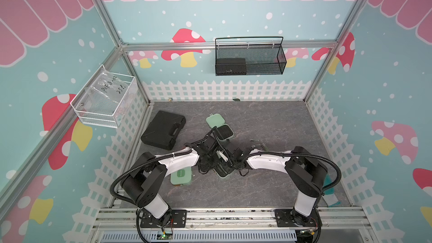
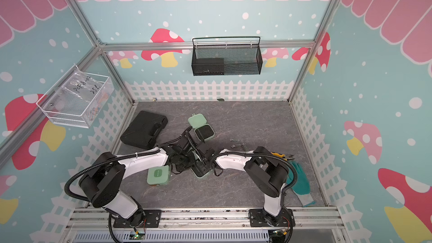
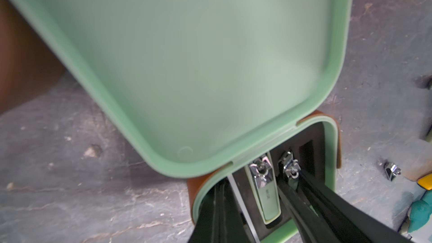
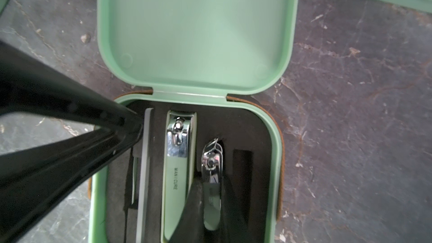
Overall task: Organize nail clipper sets
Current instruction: Place the nail clipper in the storage box.
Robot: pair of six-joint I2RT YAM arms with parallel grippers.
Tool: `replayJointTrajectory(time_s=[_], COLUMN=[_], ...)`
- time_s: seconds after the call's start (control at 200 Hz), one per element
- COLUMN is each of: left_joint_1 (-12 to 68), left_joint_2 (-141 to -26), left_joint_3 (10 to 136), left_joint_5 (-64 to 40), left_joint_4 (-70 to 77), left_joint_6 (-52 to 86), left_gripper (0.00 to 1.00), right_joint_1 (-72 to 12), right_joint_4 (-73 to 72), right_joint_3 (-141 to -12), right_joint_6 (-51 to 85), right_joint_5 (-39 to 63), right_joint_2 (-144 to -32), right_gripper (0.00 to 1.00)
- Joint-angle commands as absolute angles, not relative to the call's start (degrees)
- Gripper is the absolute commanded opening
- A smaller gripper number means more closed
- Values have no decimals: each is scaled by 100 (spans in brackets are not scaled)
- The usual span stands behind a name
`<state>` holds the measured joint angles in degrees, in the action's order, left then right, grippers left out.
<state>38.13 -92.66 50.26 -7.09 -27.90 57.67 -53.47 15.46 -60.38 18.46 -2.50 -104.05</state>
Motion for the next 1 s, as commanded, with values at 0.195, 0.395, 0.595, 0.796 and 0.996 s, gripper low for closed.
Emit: replayJointTrajectory(time_s=[0.195, 0.395, 0.595, 0.796, 0.996], left_joint_1=[3853, 3837, 3835, 3815, 3760], left_joint_2=[-9347, -9291, -9276, -9307, -9314], left_joint_3=[4878, 4869, 4834, 4825, 4808], left_joint_5=[-537, -484, -422, -429, -433], left_joint_4=[-2858, -2926, -2928, -2932, -2933], left_joint_6=[5766, 5766, 5775, 5766, 5757], left_gripper=[0, 0, 0, 0, 0], right_joint_1=[-5467, -5467, -5449, -5355, -5352], right_joint_4=[2699, 3209, 3187, 2771, 2646], right_joint_3=[-5821, -5745, -5662, -5818, -5776], right_joint_6=[2026, 2314, 2303, 2346, 2366], right_joint_5=[-101, -271, -262, -153, -100], right_joint_2=[-11228, -11547, -11944, -12522, -12472], right_gripper=[0, 0, 0, 0, 10])
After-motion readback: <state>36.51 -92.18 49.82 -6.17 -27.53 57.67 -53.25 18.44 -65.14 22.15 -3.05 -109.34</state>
